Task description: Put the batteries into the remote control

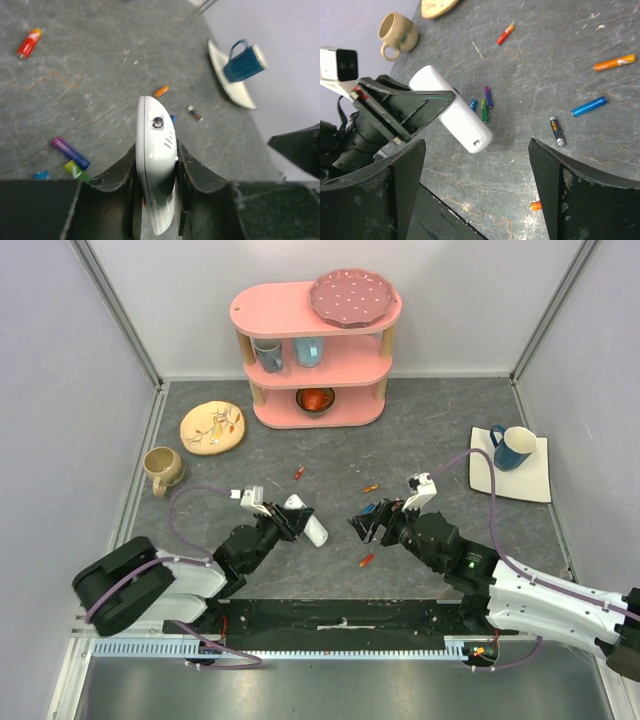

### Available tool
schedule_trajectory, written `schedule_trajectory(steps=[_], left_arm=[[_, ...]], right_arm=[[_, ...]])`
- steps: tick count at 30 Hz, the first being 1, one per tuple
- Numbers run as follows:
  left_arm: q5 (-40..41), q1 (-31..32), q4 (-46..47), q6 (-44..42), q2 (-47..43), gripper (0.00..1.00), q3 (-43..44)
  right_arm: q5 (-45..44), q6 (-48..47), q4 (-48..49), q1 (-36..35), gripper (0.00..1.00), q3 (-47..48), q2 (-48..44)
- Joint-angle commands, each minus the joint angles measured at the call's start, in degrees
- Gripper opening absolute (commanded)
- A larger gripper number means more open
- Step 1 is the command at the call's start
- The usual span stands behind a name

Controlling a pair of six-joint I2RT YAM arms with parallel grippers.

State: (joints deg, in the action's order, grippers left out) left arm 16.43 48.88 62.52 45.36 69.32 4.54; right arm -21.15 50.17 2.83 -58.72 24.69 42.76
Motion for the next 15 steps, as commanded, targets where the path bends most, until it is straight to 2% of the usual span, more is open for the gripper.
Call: schedule_trajectory(steps=[1, 7, 11, 15], left_arm=[[-1.7, 0.3, 31.9, -5.5, 9.3, 0.02, -3.0], [1.1, 4.0, 32.8, -15.6, 12.2, 0.02, 0.6], [2.8, 4.6, 32.8, -18.0, 12.1, 0.02, 1.5], [3.0, 4.6, 32.8, -18.7, 11.9, 0.02, 1.9]], right_arm=[[5.0, 1.7, 6.3, -0.1, 0.89, -0.4, 3.2], [8.8, 3.6, 10.9, -0.1, 0.81, -1.2, 7.9], [10.8, 5.5, 17.1, 0.0, 0.74, -3.3, 10.2], [11.7, 9.1, 21.9, 0.5, 0.60, -5.7, 12.3]])
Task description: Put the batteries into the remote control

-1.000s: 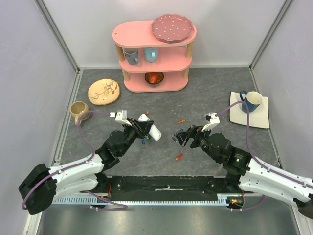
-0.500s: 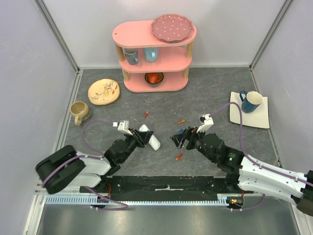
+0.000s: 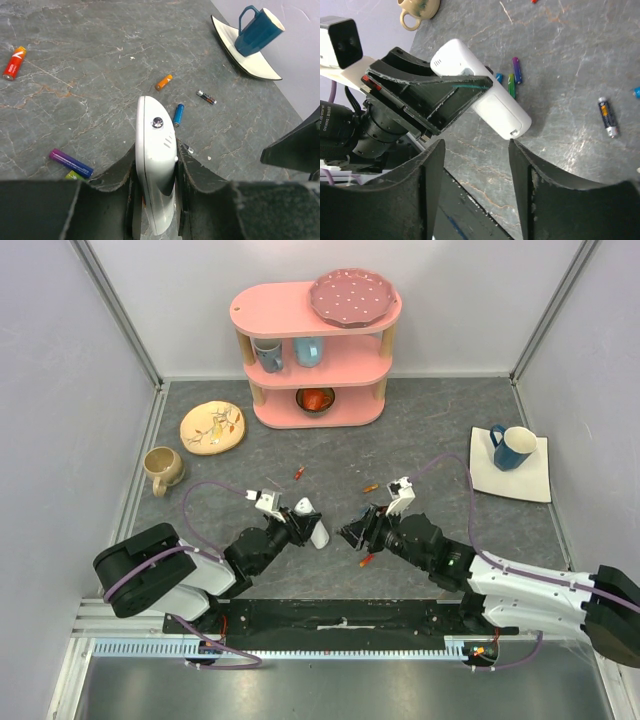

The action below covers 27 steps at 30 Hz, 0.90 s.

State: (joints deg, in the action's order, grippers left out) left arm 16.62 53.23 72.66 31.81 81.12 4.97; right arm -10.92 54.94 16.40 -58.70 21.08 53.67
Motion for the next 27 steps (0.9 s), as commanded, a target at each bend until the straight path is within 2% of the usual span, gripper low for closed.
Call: schedule_trajectory(steps=[1, 5, 7, 8, 9, 12, 14, 16, 19, 20, 21, 23, 26, 27], left_arm=[[2.9, 0.3, 22.7, -5.0, -0.1, 0.02, 1.4], [3.9, 0.3, 22.7, -4.7, -1.8, 0.02, 1.3], [4.6, 0.3, 22.7, -4.4, -2.5, 0.02, 1.4], [4.6, 0.3, 22.7, -4.3, -2.7, 0.02, 1.6], [4.5, 0.3, 22.7, -4.0, -3.3, 0.02, 1.8], [4.6, 0.3, 22.6, -1.8, -4.3, 0.02, 1.8], [4.0, 0.3, 22.2, 0.7, -5.0, 0.02, 1.6], [3.3, 0.3, 20.0, 3.3, -7.5, 0.02, 1.5], [1.7, 0.1, 5.2, 5.8, -14.5, 0.02, 3.9], [1.6, 0.2, -6.6, 6.8, -16.8, 0.02, 6.9], [1.3, 0.2, -12.8, 7.9, -18.5, 0.02, 8.6], [-1.1, 0.2, -19.3, 7.1, -21.5, 0.02, 11.5], [-3.5, 0.2, -22.6, 6.8, -23.0, 0.02, 13.3], [-3.2, 0.2, -27.2, 8.3, -23.5, 0.02, 14.6]], right_arm=[[1.8, 5.1, 9.6, 0.7, 0.58, -3.9, 1.5], [4.9, 9.9, 21.4, 3.2, 0.54, -9.1, 2.2], [6.2, 9.1, 23.8, 4.0, 0.55, -9.7, 2.8], [7.0, 7.5, 21.1, 4.0, 0.57, -8.7, 2.9], [7.5, 5.4, 18.3, 4.1, 0.67, -7.2, 2.8], [9.3, -5.0, 7.3, 4.0, 0.85, -0.3, 2.4], [9.2, -13.7, -2.2, 4.0, 0.93, 5.4, 2.1], [9.2, -18.6, -7.2, 4.0, 0.98, 9.7, 1.9], [10.7, -25.7, -13.2, 4.0, 0.98, 13.6, 3.2], [12.5, -26.9, -15.4, 3.9, 0.98, 14.6, 3.9], [13.4, -29.1, -16.3, 3.9, 0.98, 15.6, 4.9], [12.2, -30.8, -19.5, 2.8, 0.98, 17.9, 6.9], [10.7, -32.3, -19.7, 1.9, 0.98, 19.1, 7.4], [9.9, -32.3, -19.5, 1.8, 0.98, 19.2, 7.2]])
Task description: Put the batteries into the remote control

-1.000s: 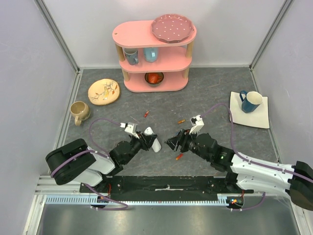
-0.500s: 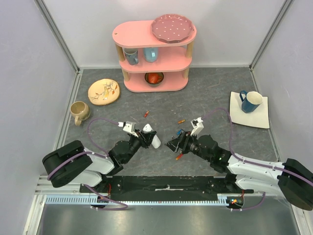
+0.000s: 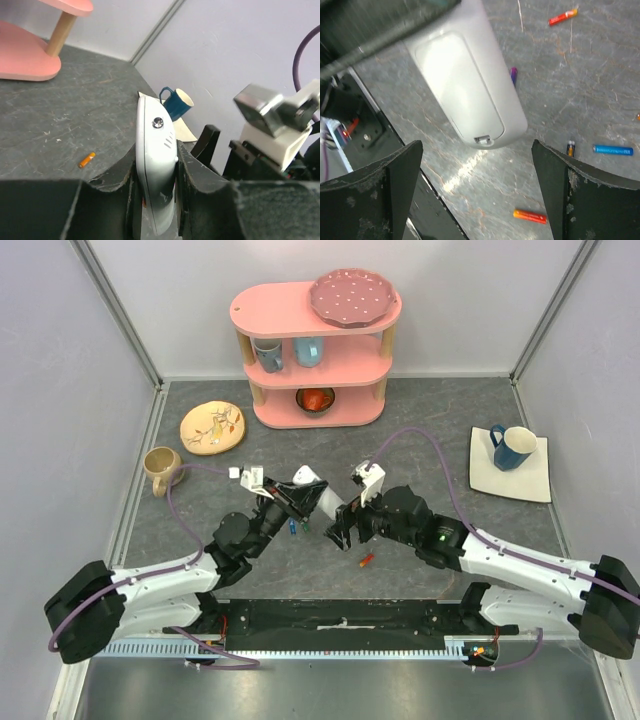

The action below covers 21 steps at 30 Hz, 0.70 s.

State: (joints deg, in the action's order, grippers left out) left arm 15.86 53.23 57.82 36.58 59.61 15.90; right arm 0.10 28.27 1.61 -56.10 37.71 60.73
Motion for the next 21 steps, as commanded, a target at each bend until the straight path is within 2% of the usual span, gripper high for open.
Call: schedule_trajectory(steps=[1, 4, 11, 21], left_arm=[[-2.3, 0.1, -15.6, 3.9, -2.4, 0.02, 4.7], [-3.7, 0.1, -22.3, 4.2, -2.8, 0.02, 7.4], [-6.4, 0.0, -29.0, 5.1, -3.5, 0.02, 9.8], [-7.9, 0.0, -28.1, 7.4, -4.5, 0.02, 9.6]], right_arm=[[-1.4, -6.0, -4.5, -0.9, 0.98, 3.1, 0.1], [-2.7, -7.3, -5.5, -1.1, 0.98, 4.3, -0.3], [-4.6, -10.6, -8.6, -1.5, 0.98, 7.3, 0.7], [-1.2, -11.1, -8.3, -2.2, 0.93, 9.0, 5.5]])
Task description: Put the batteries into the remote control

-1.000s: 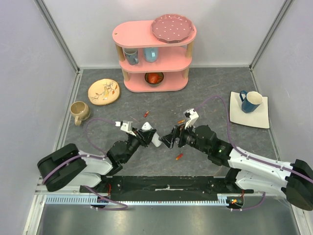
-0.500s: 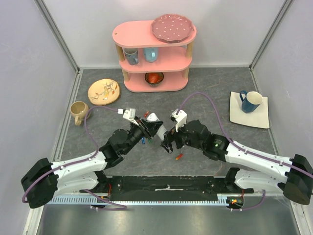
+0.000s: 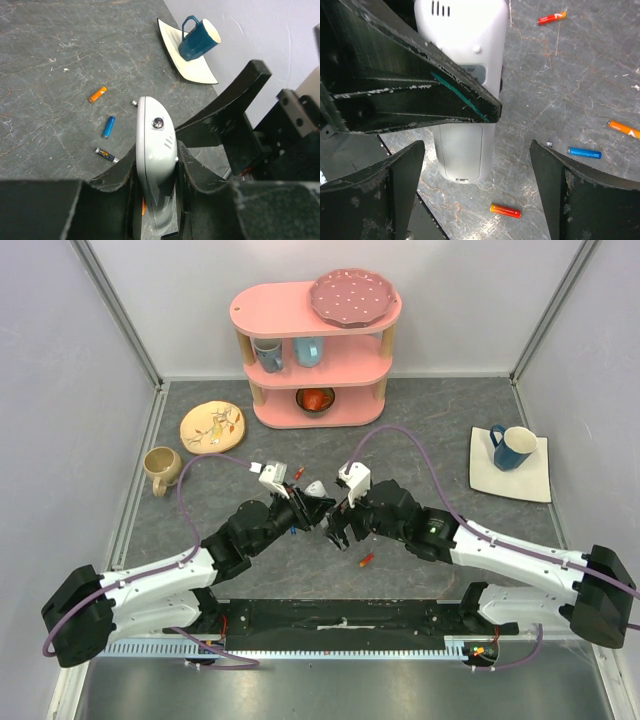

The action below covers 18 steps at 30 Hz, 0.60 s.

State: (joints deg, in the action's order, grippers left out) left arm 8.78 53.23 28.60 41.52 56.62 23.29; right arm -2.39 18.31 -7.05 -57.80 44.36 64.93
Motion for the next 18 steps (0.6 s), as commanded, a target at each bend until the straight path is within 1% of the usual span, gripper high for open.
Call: schedule_trajectory(steps=[1, 6, 7, 9, 10, 12, 13, 16, 17, 18], left_arm=[[-1.0, 0.0, 1.2, 2.5, -1.8, 0.02, 2.0], [-1.0, 0.0, 1.5, 3.2, -2.0, 0.02, 1.8], [-1.3, 0.0, 1.5, 3.2, -2.0, 0.02, 1.8], [-1.4, 0.0, 1.5, 3.2, -2.0, 0.02, 1.8], [-1.4, -0.1, 1.5, 3.3, -2.1, 0.04, 1.7], [-1.4, 0.0, 1.6, 3.4, -2.1, 0.07, 1.6], [-1.6, 0.0, 1.6, 3.6, -2.1, 0.08, 1.6], [-2.4, 0.0, 1.8, 3.0, -2.0, 0.15, 1.7], [-2.6, 0.0, 1.8, 3.0, -2.0, 0.17, 1.8], [-2.9, 0.0, 1.8, 2.9, -2.1, 0.23, 1.7]], right_arm=[[1.5, -1.2, 0.6, -0.6, 0.91, 2.4, 1.6], [2.3, -1.2, 1.9, -0.7, 0.81, 2.0, 2.8], [3.7, -1.3, 2.0, -0.7, 0.77, 2.0, 3.0], [3.9, -1.6, 2.3, -0.7, 0.71, 1.9, 3.2], [4.2, -2.0, 2.3, -0.8, 0.66, 1.9, 3.2], [4.2, -2.4, 2.1, -0.7, 0.58, 1.9, 3.1], [4.2, -3.0, 2.1, -0.7, 0.53, 1.9, 3.1], [4.2, -4.2, 1.1, -0.7, 0.46, 2.4, 3.1], [4.0, -4.7, 0.7, -0.8, 0.46, 2.7, 3.0], [4.0, -4.9, 0.2, -0.7, 0.44, 2.8, 3.1]])
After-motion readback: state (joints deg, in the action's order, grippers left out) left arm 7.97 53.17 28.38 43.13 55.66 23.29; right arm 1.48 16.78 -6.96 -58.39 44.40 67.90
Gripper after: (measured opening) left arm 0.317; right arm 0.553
